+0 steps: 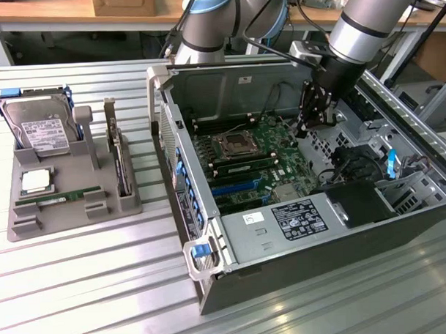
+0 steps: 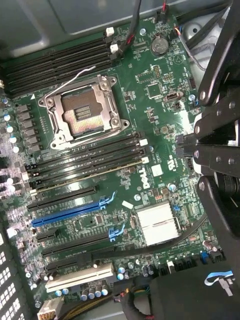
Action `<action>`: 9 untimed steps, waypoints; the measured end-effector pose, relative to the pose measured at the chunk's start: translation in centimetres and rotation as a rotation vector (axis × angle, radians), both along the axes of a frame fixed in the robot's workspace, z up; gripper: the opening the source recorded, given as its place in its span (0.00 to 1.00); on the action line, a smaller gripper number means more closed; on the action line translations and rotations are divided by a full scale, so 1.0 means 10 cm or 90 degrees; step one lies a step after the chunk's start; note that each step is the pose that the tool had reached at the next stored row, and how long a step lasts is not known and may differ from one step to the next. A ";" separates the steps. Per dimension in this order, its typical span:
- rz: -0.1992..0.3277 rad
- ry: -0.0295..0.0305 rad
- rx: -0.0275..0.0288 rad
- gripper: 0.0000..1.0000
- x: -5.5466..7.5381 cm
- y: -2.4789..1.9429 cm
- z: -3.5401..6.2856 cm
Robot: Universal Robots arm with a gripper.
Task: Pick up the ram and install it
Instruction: 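Press down the ram until it locks into place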
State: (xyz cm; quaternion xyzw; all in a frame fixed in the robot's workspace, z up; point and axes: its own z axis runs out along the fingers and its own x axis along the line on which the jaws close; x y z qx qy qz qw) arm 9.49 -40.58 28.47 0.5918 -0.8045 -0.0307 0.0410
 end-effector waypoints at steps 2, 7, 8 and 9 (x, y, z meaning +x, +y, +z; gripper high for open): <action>-0.013 0.0000 -0.0002 0.10 0.00 0.000 0.000; -0.080 0.0000 -0.0014 0.10 0.00 0.000 0.000; -0.085 0.0000 -0.0014 0.10 0.00 0.000 0.000; -0.092 0.0000 -0.0015 0.10 0.00 0.000 0.000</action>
